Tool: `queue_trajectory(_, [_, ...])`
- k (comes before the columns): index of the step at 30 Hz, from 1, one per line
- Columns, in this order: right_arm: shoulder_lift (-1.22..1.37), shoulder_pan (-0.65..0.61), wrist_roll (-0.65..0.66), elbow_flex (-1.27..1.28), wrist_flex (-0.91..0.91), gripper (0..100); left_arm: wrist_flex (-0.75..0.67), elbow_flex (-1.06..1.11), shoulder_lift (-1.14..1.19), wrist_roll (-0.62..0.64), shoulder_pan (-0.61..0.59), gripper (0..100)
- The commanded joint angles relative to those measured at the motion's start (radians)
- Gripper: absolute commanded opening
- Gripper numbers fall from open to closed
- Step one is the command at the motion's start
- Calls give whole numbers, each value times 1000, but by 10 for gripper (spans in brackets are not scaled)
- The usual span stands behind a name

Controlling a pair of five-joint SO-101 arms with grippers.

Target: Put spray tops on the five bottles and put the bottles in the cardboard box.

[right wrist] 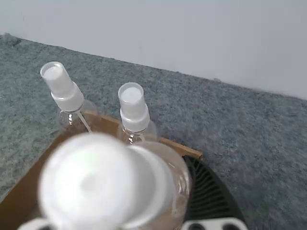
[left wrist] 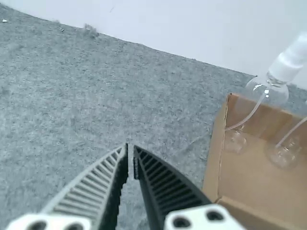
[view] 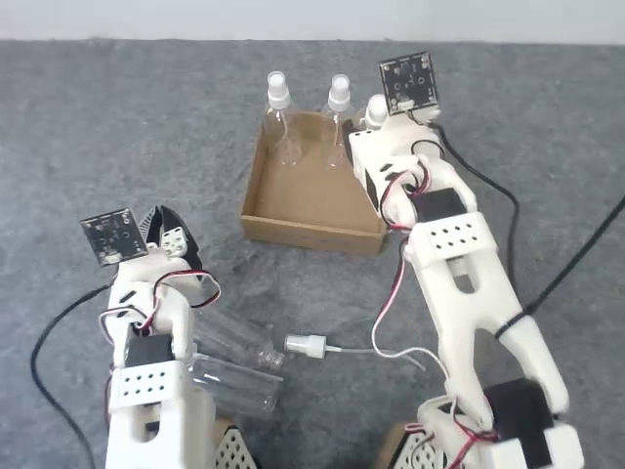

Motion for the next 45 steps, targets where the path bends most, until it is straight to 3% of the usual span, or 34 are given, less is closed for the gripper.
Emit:
queue_trajectory(1, [21,15,-12,-100,-28,17,-35,-13,-23,-11,0,16])
queue_trajectory(34, [447,54,-8,-330,-30,24,-35,-13,-23,-11,2,16])
queue_trajectory(40, [453,53,-11,-324,-27,149,-35,-13,-23,-11,2,16])
queue_trajectory(45, [453,51,-6,-324,-19,188,-35,-13,-23,-11,2,16])
